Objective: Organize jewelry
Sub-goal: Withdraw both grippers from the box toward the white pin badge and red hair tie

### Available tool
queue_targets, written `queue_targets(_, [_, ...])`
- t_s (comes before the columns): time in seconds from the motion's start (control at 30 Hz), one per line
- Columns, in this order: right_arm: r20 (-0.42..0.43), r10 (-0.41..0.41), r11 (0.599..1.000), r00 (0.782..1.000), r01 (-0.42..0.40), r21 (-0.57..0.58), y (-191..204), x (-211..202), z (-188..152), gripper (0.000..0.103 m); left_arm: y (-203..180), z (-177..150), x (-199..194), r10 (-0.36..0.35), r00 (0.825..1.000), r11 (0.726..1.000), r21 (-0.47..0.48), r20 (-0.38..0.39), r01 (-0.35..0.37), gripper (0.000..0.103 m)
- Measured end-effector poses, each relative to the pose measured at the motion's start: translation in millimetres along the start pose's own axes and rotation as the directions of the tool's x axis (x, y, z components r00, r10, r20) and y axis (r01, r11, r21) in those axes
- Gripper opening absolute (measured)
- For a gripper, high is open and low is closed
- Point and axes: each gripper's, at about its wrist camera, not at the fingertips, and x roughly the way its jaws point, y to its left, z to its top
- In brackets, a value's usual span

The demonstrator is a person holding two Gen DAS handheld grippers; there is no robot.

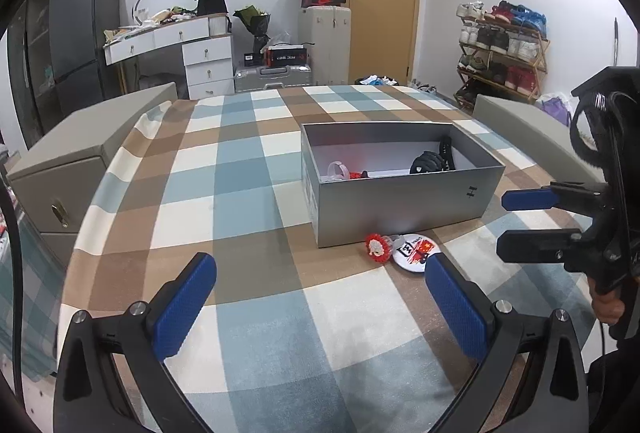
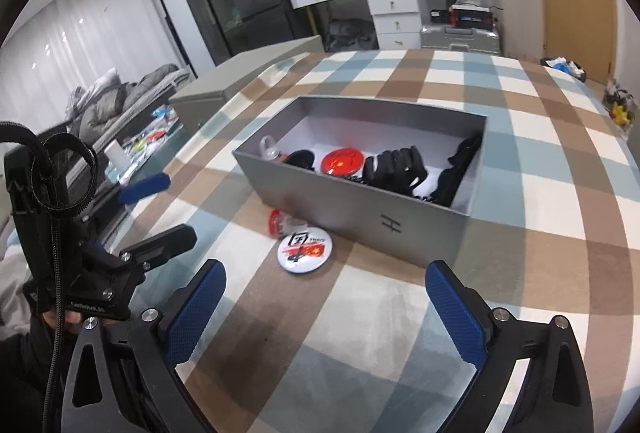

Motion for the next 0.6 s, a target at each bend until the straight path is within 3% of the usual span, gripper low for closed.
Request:
queue_targets(0.3, [-0.092,-0.01,0.999,0.996,0.005,-0.053,15,26,-6,0.062,2,-10,1,-0.001,1.0,0.999,0.048,-0.028,0.003,0.102])
queue_targets(0.6, [-0.122,-0.03,0.998,0.992,0.022,-0.064,18,42,-1,0.061,10,-11,5,-0.028,0.997,0.999,0.023,-0.066,0.03,0.102])
